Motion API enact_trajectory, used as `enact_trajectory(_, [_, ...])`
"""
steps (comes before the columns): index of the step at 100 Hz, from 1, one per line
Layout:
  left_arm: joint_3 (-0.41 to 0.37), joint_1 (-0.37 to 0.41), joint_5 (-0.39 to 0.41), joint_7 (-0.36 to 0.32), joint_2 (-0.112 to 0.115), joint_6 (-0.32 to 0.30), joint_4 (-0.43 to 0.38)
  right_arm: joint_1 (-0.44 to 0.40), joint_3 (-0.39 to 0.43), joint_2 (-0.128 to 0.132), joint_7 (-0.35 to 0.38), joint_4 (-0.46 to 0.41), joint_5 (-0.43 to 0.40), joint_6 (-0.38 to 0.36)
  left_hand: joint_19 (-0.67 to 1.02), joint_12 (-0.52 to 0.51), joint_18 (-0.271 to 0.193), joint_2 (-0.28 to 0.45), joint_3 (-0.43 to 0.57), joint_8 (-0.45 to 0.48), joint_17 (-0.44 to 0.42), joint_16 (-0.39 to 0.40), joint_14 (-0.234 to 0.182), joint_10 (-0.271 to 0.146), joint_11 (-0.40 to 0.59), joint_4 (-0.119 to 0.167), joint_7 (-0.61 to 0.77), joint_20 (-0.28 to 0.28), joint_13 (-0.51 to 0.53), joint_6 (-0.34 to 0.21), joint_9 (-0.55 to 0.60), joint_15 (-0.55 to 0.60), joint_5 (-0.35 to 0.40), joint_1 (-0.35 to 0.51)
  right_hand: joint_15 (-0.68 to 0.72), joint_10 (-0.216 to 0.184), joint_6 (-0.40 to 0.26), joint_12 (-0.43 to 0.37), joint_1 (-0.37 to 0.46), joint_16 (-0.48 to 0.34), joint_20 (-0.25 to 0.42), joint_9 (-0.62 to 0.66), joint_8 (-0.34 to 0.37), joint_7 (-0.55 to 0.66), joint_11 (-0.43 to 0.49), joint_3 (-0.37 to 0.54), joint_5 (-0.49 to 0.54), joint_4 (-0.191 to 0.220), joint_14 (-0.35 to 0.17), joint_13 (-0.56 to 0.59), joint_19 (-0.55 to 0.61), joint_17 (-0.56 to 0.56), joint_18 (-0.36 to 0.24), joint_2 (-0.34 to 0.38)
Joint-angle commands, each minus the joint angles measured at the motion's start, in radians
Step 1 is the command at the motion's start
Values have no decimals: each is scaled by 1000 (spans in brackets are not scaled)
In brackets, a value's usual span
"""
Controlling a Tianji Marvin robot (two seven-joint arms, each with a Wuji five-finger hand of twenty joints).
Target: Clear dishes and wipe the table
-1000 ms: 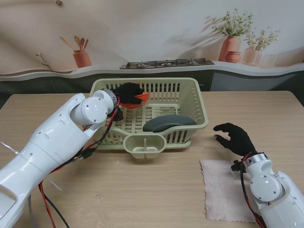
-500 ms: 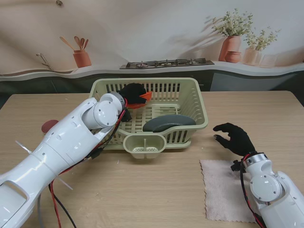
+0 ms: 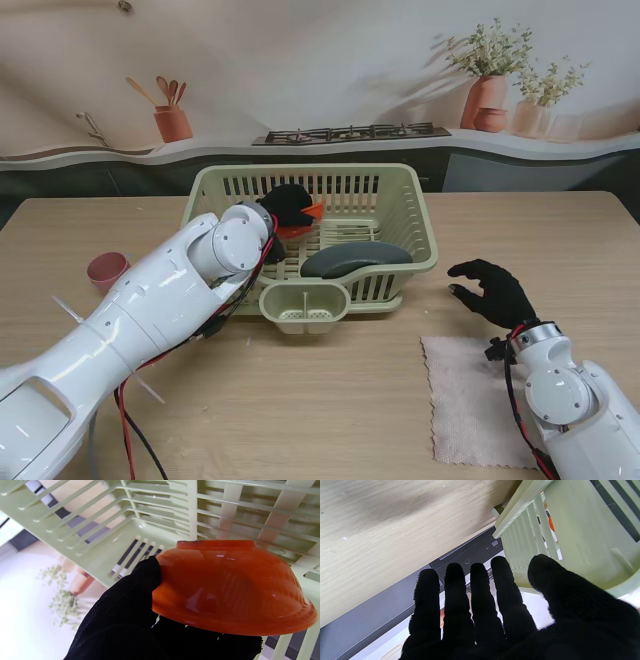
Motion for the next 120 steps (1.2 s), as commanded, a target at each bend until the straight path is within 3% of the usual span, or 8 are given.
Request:
enact_trajectory(1, [2, -3, -10, -5, -12, 10, -1, -5, -2, -2, 13, -6, -1, 1, -5, -10, 17, 30, 94, -12, 2, -11, 41, -2, -7, 3, 18, -10, -11, -95, 10, -5, 48, 76, -19, -1, 4, -13, -19, -1, 12, 16, 10, -6, -15, 9, 8, 35, -3, 9, -17, -13, 9, -18])
enact_trajectory(68, [36, -12, -73, -23, -34, 75, 21, -7, -7, -2, 18, -10, 4, 9, -140, -56, -17, 70, 1, -86, -104, -117, 10, -35, -110, 21, -34, -99, -111, -99, -44, -117, 33, 94, -21, -4, 3, -13, -21, -1, 14, 15, 10, -7, -16, 8, 7, 35, -6, 8, -19, -16, 10, -18])
enact_trajectory(88, [35, -9, -100, -29, -39, 100, 16, -7, -8, -2, 20, -10, 5, 11, -183, -77, -56, 103, -83, -103, -163, -170, -20, -58, -148, 40, -71, -143, -171, -117, -98, -159, 12, 113, -22, -4, 2, -13, -21, -1, 14, 15, 10, -6, -16, 8, 7, 35, -6, 7, -20, -18, 8, -18])
enact_trajectory(120, [31, -10, -136, -63, -34, 128, -3, -6, -12, -2, 21, -11, 7, 12, -240, -169, -84, 103, -168, -118, -274, -232, -87, -91, -145, 53, -142, -180, -246, -123, -195, -222, -26, 50, -23, -6, 1, -14, -23, 0, 16, 14, 10, -6, -17, 8, 6, 35, -7, 6, -21, -19, 11, -18])
